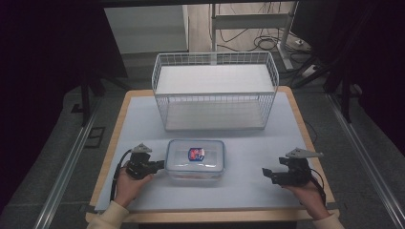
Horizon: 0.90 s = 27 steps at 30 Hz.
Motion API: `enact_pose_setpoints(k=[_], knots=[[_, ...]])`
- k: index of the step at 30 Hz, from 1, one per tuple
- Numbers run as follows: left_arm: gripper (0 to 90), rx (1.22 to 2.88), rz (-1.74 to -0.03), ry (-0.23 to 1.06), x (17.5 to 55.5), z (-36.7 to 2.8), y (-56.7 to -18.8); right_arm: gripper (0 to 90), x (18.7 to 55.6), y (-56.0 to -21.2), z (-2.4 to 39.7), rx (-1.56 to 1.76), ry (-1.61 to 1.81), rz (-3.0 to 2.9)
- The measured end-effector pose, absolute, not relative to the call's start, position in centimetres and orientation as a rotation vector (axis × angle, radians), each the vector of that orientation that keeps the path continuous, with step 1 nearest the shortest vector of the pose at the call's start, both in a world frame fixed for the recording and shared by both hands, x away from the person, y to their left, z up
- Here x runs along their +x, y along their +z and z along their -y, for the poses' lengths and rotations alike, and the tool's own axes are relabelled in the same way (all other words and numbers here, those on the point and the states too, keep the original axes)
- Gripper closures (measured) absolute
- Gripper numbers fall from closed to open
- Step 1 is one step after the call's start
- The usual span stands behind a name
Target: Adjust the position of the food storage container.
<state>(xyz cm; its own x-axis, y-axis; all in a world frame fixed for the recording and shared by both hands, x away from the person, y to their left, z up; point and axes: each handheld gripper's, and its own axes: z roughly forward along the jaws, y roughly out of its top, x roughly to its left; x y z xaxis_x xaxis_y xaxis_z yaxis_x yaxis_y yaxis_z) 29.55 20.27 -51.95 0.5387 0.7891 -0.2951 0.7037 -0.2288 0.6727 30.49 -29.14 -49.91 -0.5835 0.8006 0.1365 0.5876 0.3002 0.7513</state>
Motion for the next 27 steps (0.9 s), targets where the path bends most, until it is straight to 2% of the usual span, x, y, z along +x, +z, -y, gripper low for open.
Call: enact_pose_setpoints(k=[19,27], knots=[[90.0,2.013,-1.139,0.098,30.4,-16.5,-51.8,13.3,30.5,-49.9,29.2,1.265,1.159,-2.308],[90.0,2.020,-1.127,0.102,30.5,-16.1,-51.7,13.2,30.4,-49.8,29.2,1.268,1.163,-2.304]])
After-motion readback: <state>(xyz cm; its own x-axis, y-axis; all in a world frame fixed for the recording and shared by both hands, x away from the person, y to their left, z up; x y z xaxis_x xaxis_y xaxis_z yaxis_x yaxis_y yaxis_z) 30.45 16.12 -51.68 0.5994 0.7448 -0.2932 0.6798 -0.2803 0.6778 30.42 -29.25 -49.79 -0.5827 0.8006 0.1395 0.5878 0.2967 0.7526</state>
